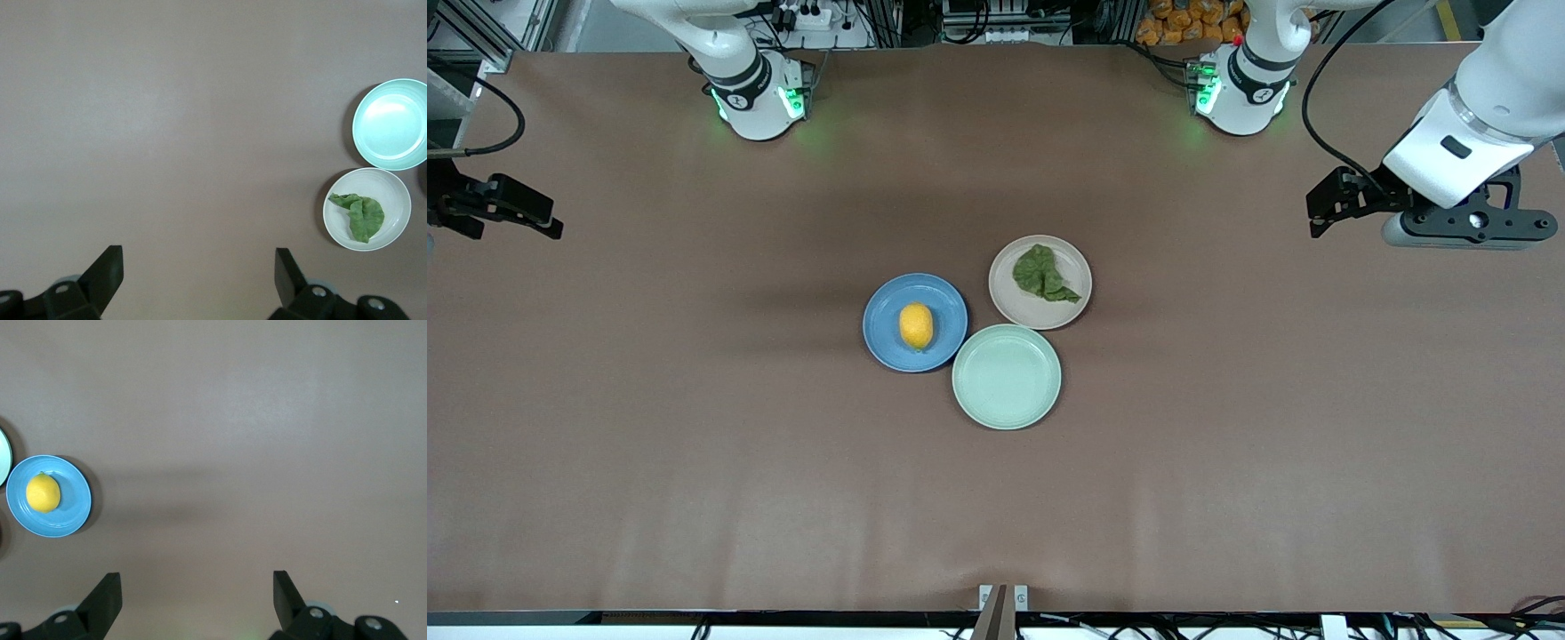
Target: Pick lemon and lettuce from blue and beige plates
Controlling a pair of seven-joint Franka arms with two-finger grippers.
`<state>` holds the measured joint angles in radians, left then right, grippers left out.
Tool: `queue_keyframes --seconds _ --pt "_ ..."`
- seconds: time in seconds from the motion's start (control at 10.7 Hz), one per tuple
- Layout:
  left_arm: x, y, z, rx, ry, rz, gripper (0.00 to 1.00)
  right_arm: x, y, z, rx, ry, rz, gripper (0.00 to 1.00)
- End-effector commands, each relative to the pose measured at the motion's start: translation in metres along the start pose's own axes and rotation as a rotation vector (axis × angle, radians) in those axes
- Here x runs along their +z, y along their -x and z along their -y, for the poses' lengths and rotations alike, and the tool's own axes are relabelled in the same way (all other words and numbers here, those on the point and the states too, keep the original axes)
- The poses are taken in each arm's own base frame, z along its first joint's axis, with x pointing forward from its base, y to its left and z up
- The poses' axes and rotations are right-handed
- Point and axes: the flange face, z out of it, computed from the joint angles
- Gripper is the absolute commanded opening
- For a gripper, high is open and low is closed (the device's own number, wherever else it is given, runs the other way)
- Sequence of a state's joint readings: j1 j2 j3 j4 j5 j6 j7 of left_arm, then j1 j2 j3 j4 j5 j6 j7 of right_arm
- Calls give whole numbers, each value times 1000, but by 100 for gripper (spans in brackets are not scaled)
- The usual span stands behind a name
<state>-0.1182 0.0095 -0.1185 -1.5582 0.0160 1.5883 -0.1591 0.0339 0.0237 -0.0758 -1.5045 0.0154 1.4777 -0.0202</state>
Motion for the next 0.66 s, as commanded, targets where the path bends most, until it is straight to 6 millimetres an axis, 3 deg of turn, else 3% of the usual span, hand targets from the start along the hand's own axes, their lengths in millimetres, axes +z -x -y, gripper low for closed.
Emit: queue_keyframes --seconds 0.0,0.56 --pt "-5 2 1 45 17 5 100 -4 -2 -3 9 0 2 100" --pt "-3 1 1 45 23 8 100 -4 -2 -3 9 0 3 100"
